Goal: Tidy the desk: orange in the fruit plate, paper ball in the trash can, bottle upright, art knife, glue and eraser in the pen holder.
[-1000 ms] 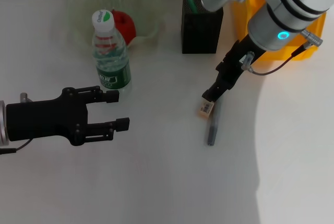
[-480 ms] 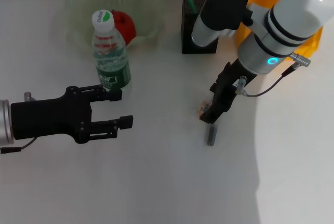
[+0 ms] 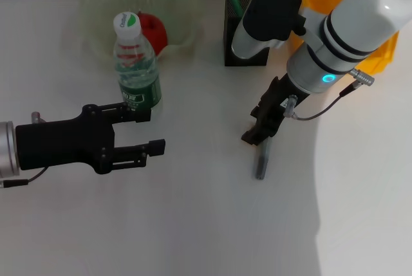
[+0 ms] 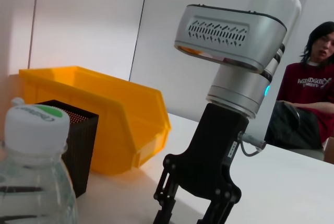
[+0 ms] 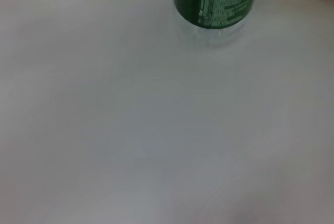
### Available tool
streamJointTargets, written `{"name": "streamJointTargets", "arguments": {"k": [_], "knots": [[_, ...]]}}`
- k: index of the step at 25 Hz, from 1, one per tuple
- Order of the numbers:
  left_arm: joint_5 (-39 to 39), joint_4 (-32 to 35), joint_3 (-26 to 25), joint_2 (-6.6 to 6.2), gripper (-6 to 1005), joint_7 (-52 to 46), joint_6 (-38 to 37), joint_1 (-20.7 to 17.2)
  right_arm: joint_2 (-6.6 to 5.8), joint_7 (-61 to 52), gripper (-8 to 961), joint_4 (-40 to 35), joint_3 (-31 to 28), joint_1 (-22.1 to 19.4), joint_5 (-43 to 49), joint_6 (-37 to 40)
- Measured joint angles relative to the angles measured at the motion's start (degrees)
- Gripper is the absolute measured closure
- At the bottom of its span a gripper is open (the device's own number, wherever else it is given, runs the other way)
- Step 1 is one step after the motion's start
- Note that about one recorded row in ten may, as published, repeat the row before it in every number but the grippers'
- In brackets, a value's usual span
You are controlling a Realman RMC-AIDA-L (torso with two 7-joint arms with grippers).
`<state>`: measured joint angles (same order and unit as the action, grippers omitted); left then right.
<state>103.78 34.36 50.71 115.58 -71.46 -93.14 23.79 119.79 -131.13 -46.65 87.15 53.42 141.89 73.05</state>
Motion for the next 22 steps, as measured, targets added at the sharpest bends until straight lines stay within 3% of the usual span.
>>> {"name": "streamJointTargets", "arguments": {"k": [1,7,12,22], "knots": [[0.00,0.00,0.00,0.02,274,0.00,0.02,-0.01,0.00,0.01,228,0.52,0.15,0.16,-0.18,-0.24],[-0.05,0.00,0.00,0.09,274,0.00,0.12,0.06,0.00,-0.21,462,2.16,2.38,0.70,-0.87,-1.96],[-0.07,0.00,0.00,0.09,274,0.00,0.21,0.31,0.00,-0.39,518,2.92,2.77,0.67,-1.07,-2.75],[-0.07,0.00,0.00,0.24,274,0.00,0.48,0.56,0.00,-0.38,537,3.04,2.76,0.40,-1.34,-3.07]]}}
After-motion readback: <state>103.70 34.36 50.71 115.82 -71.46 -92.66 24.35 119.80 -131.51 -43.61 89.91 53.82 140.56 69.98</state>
